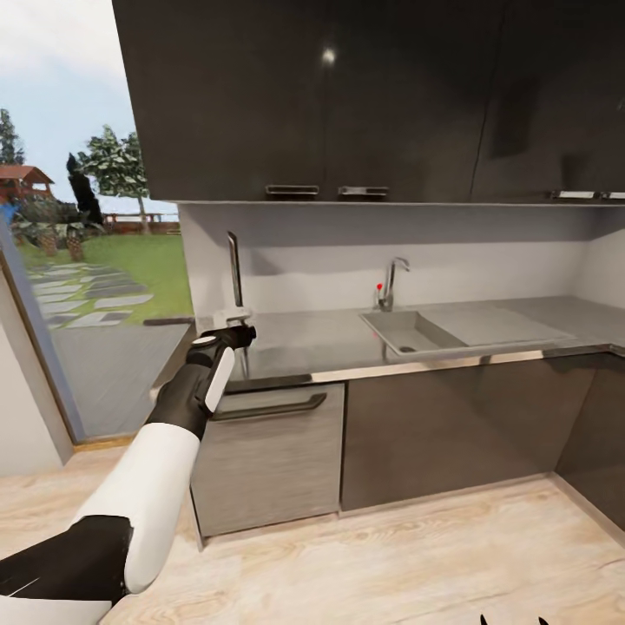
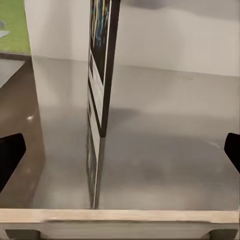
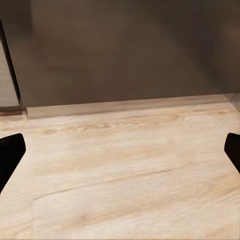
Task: Pick up the poster from the kitchen countertop and hang it on one of the wall nails in the kitchen.
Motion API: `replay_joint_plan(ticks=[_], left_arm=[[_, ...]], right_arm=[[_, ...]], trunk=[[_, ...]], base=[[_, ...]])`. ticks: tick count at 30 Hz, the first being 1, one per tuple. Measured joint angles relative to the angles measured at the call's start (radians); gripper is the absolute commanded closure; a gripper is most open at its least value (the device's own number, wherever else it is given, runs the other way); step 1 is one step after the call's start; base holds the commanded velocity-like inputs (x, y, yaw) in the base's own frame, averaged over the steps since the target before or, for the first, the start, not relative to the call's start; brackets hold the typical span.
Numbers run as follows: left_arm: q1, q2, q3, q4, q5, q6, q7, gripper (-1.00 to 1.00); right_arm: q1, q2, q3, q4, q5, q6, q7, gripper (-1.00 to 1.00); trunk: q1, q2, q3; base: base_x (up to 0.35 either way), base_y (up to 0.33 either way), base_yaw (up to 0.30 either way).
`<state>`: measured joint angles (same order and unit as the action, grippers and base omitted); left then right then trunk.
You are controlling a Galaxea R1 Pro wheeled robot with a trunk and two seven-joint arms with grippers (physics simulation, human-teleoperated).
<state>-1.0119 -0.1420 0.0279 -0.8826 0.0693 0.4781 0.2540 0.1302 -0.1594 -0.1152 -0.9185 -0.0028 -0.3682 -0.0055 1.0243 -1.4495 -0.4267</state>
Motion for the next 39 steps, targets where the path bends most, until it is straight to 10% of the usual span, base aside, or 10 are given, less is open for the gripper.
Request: replay_joint_plan(ticks=[15, 21, 39], left_arm=[[0.000, 0.010, 0.001, 0.013, -0.003, -0.002, 0.031, -1.00], [0.000, 0.018, -0.001, 0.230, -0.002, -0.246, 0.102, -1.00], [0.000, 0.020, 0.000, 0.297, -0.002, -0.307, 0.109, -1.00]], right_arm=[[0.000, 0.000, -0.001, 0.023, 0.000, 0.000, -0.001, -1.00], [0.000, -0.001, -0.003, 0.036, 0.001, 0.000, -0.001, -1.00], [0.000, -0.002, -0.002, 0.037, 0.001, 0.000, -0.001, -1.00]], trunk=[[0.001, 0.000, 0.000], [0.001, 0.000, 0.000], [0.001, 0.000, 0.000]], base=[[0.215, 0.000, 0.000], [0.003, 0.000, 0.000], [0.003, 0.000, 0.000]])
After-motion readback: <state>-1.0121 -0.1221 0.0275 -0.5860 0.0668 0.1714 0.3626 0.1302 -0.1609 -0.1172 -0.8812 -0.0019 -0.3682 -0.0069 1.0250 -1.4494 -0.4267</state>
